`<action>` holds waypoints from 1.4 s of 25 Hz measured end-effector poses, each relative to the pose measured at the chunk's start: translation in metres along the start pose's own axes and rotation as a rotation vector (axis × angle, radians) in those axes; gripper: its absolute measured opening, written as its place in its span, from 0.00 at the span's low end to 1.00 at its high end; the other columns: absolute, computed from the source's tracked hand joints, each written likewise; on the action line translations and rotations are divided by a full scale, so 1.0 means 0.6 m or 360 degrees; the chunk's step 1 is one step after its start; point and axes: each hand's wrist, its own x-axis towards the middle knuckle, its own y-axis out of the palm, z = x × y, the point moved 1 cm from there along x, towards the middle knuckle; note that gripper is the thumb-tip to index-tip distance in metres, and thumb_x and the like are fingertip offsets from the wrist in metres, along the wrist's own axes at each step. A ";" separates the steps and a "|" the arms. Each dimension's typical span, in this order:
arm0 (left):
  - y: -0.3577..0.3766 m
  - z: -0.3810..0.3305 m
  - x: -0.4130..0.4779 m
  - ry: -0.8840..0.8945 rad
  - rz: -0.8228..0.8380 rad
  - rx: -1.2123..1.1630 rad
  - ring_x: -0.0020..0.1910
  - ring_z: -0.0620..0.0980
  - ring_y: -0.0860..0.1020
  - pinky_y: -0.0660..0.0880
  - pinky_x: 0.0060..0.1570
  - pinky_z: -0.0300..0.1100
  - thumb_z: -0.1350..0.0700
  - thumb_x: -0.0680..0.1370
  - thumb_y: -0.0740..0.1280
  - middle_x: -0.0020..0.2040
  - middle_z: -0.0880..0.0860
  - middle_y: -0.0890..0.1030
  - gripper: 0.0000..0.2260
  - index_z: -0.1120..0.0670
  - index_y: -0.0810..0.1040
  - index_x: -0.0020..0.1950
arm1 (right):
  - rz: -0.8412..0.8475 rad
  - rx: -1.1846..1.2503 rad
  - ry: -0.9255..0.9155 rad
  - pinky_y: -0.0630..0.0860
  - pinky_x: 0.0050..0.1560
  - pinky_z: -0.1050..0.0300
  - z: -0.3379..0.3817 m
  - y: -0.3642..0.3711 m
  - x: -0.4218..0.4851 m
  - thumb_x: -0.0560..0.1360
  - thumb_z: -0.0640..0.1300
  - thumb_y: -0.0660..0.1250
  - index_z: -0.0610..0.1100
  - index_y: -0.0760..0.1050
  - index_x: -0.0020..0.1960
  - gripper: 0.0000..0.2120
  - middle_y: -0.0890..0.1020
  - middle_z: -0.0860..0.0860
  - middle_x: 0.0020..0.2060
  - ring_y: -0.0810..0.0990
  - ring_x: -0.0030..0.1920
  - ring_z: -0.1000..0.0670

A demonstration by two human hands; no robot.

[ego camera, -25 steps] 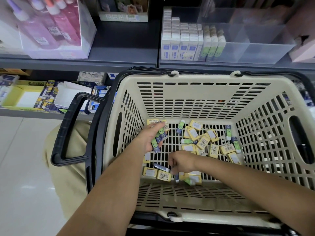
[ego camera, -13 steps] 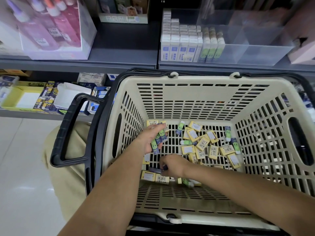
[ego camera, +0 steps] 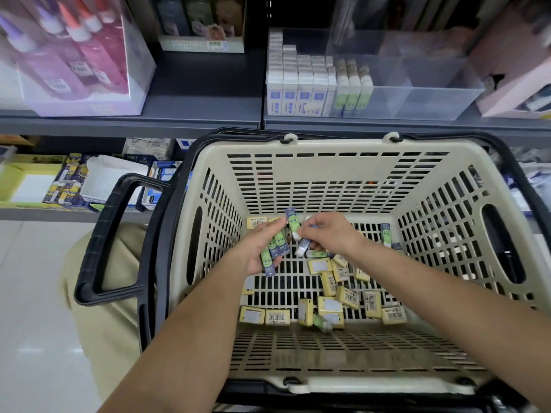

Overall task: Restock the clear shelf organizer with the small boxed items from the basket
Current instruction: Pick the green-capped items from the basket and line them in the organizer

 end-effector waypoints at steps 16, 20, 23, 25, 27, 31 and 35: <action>0.063 -0.056 -0.036 0.0222 0.0182 -0.0079 0.26 0.47 0.75 0.70 0.23 0.36 0.47 0.70 0.73 0.34 0.52 0.80 0.13 0.52 0.76 0.49 | 0.0026 0.0248 -0.0248 0.77 0.39 0.61 0.038 -0.078 -0.038 0.68 0.39 0.73 0.40 0.74 0.40 0.07 0.81 0.42 0.36 0.80 0.34 0.51; 0.086 -0.066 -0.054 0.0277 0.0253 -0.0023 0.26 0.47 0.75 0.70 0.22 0.36 0.47 0.67 0.74 0.31 0.50 0.80 0.17 0.52 0.75 0.50 | 0.0129 -0.0319 -0.0526 0.77 0.46 0.58 0.041 -0.069 -0.049 0.69 0.41 0.72 0.46 0.76 0.46 0.07 0.83 0.51 0.33 0.81 0.35 0.53; 0.095 -0.087 -0.063 0.0327 0.0181 -0.0007 0.25 0.47 0.75 0.69 0.20 0.36 0.47 0.66 0.74 0.33 0.52 0.80 0.18 0.51 0.75 0.51 | 0.0078 -0.0341 -0.0629 0.78 0.44 0.64 0.059 -0.089 -0.053 0.72 0.39 0.69 0.44 0.79 0.48 0.04 0.84 0.48 0.42 0.82 0.41 0.53; 0.103 -0.109 -0.067 0.0381 0.0116 0.0008 0.26 0.48 0.74 0.66 0.19 0.34 0.48 0.70 0.73 0.38 0.55 0.79 0.16 0.52 0.74 0.53 | -0.0016 -0.0462 -0.0681 0.76 0.48 0.62 0.069 -0.115 -0.051 0.73 0.41 0.69 0.43 0.80 0.51 0.07 0.83 0.49 0.45 0.80 0.44 0.53; 0.117 -0.133 -0.072 0.0468 0.0054 0.0040 0.26 0.48 0.73 0.64 0.18 0.33 0.48 0.72 0.71 0.41 0.56 0.79 0.17 0.53 0.73 0.57 | -0.0087 -0.0528 -0.0693 0.75 0.50 0.60 0.083 -0.144 -0.052 0.72 0.42 0.70 0.45 0.80 0.51 0.08 0.81 0.51 0.44 0.78 0.44 0.54; 0.148 -0.181 -0.089 0.0661 0.0048 0.0126 0.26 0.47 0.73 0.60 0.19 0.32 0.49 0.73 0.70 0.40 0.54 0.83 0.13 0.51 0.75 0.54 | -0.0398 -0.0245 -0.0745 0.76 0.41 0.67 0.137 -0.212 -0.057 0.67 0.41 0.74 0.53 0.78 0.41 0.09 0.81 0.56 0.34 0.79 0.37 0.56; 0.164 -0.237 -0.102 0.0898 0.0043 0.0146 0.26 0.46 0.72 0.60 0.19 0.33 0.50 0.73 0.70 0.38 0.52 0.83 0.09 0.50 0.76 0.51 | -0.0673 -0.0174 -0.0898 0.77 0.38 0.64 0.218 -0.284 -0.034 0.70 0.41 0.72 0.53 0.78 0.37 0.08 0.84 0.53 0.34 0.82 0.38 0.54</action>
